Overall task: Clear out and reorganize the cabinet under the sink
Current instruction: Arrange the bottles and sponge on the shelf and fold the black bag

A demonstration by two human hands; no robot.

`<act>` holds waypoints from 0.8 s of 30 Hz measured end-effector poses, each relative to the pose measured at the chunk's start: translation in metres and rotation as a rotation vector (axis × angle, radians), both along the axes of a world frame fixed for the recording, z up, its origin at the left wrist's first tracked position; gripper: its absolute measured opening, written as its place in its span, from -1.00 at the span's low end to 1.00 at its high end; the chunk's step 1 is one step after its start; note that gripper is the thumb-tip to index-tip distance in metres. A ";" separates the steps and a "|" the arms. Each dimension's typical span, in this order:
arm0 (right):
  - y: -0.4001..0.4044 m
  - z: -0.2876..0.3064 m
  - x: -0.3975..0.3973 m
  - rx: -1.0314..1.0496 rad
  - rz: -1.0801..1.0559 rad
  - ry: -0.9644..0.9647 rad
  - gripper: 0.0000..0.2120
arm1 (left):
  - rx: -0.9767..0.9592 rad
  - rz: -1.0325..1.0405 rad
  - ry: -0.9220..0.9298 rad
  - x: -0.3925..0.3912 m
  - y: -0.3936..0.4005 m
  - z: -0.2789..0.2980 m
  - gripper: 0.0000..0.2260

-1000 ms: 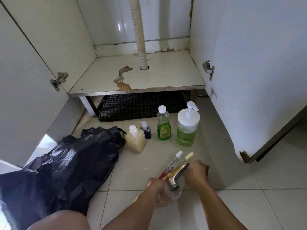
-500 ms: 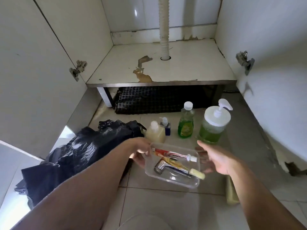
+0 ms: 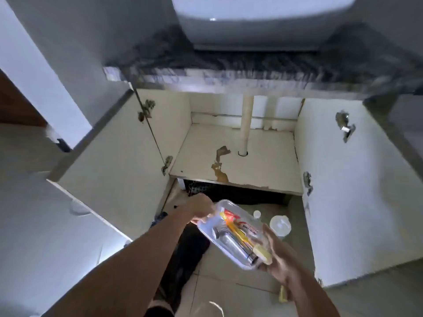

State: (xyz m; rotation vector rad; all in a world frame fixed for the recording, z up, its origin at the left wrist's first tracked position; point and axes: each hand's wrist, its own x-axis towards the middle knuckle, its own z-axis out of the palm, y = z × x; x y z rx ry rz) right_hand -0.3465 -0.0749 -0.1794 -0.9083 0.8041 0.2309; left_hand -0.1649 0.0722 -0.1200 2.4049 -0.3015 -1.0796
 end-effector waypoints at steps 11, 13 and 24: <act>0.082 0.264 0.073 -0.012 -0.252 -0.281 -0.50 | -0.573 0.422 0.225 -0.018 0.084 0.255 -0.69; 0.098 0.292 0.093 -0.052 -0.229 -0.288 -0.50 | -0.535 0.402 0.141 -0.005 0.093 0.280 -0.71; 0.102 0.366 0.215 -0.733 0.277 -0.146 -0.73 | -0.514 0.501 0.055 0.128 0.119 0.333 -0.63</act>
